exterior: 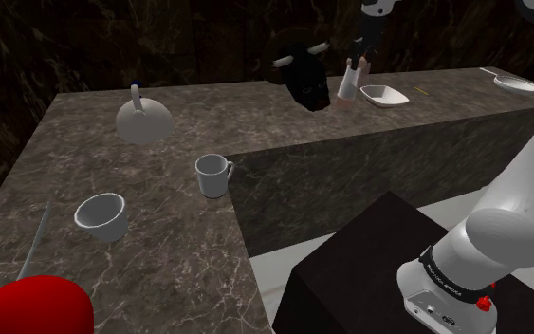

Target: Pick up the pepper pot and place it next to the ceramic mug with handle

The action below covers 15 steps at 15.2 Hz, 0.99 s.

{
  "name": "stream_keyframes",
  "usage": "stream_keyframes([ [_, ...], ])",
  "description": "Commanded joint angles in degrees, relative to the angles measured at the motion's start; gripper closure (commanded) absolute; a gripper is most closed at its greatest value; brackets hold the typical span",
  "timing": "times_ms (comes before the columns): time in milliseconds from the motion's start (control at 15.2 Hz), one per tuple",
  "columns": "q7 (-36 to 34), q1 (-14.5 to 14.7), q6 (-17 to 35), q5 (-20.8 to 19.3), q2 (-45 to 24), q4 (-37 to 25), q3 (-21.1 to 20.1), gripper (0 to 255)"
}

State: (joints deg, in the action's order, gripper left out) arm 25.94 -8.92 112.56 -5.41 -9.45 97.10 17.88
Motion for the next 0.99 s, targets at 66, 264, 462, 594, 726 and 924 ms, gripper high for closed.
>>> stream_keyframes([
  [66,0.3,0.0,-2.2,0.0,0.3,-1.9,0.0,255],
  [264,0.5,0.0,-4.5,0.1,0.3,-4.2,0.0,255],
  [462,0.8,-0.1,-6.8,0.2,0.2,-6.6,0.1,255],
  [594,1.0,-0.1,-8.4,0.3,0.1,-8.3,0.1,255],
  [726,1.2,-0.2,-10.0,0.4,-0.1,-10.1,0.1,255],
  [924,1.6,-0.3,-12.4,0.6,-0.5,-13.0,0.1,255],
])
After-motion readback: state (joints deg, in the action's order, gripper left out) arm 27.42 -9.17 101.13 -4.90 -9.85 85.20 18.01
